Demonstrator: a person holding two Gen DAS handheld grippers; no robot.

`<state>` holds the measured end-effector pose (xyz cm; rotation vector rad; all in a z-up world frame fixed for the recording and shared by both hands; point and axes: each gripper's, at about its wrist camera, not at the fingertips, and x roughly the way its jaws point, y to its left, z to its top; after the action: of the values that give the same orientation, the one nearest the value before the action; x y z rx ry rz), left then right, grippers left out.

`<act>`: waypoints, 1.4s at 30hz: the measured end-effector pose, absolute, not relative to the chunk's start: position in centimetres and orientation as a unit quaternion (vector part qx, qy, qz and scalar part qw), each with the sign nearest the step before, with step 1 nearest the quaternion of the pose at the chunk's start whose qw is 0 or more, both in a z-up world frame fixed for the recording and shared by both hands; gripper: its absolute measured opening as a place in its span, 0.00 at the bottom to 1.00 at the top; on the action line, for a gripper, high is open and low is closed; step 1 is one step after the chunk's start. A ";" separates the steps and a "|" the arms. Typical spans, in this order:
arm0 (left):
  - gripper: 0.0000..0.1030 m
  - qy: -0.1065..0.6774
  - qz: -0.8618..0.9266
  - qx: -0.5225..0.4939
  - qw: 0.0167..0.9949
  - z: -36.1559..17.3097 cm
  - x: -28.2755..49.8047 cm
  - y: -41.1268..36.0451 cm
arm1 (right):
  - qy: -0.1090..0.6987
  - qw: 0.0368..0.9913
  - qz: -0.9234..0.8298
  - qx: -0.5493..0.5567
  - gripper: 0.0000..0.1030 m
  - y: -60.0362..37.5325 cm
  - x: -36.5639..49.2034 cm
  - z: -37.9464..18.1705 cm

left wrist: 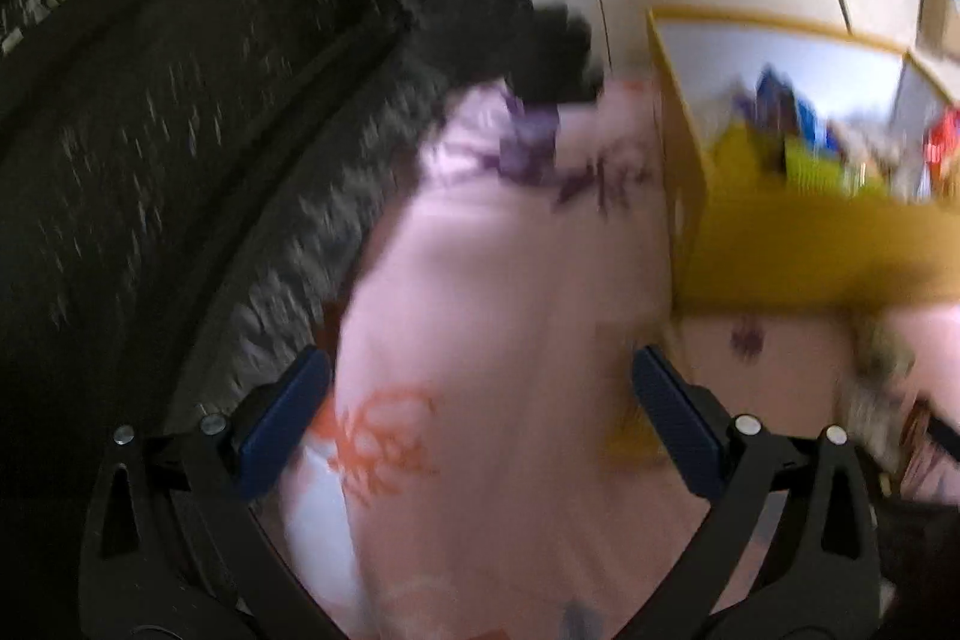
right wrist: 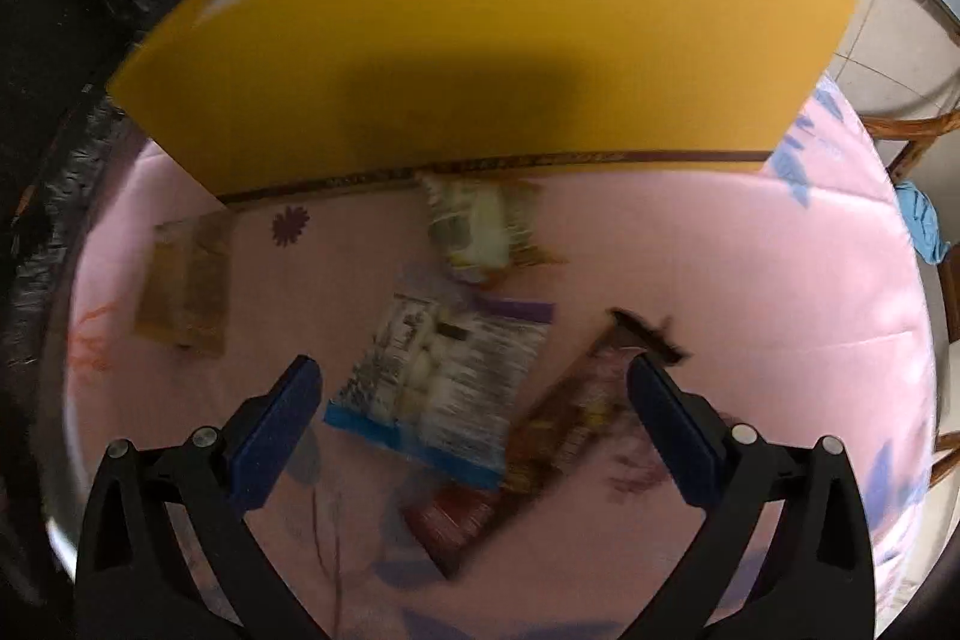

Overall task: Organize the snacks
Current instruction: 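Grasp the white-blue snack bag with the right tool while the left tool grasps the tan paper bread packet, then carry both packets over the yellow box and release them inside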

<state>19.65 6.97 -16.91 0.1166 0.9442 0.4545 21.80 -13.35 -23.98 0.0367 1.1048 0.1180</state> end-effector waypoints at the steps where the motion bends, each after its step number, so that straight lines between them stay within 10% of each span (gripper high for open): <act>1: 0.98 0.458 0.214 0.058 0.861 -17.8 19.4 7.0 | 0.521 0.853 0.037 -0.005 0.99 -12.6 21.8 -24.5; 4: 0.98 0.472 0.210 0.079 0.852 -19.9 19.5 6.6 | 0.506 0.859 0.025 -0.073 0.97 -10.9 21.6 -25.3; 8: 0.98 0.480 0.191 0.095 0.851 -21.5 20.9 5.3 | 0.502 0.856 0.047 -0.118 0.55 -11.2 21.2 -24.3; 16: 0.98 0.488 0.155 0.140 0.847 -24.7 24.8 2.9 | 0.555 0.830 0.058 0.018 0.52 -17.2 20.8 -24.2; 21: 0.44 0.500 0.081 0.081 0.859 -25.7 24.3 2.6 | 0.557 0.824 0.079 0.061 0.52 -18.3 19.8 -23.3; 42: 0.41 0.393 0.058 0.013 0.918 -8.5 25.2 0.0 | 0.376 0.915 0.114 0.090 0.52 -22.3 24.4 -6.4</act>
<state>25.16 0.04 -8.51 0.0277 0.8081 0.1196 24.37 -22.33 -6.44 0.1849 0.7739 0.2342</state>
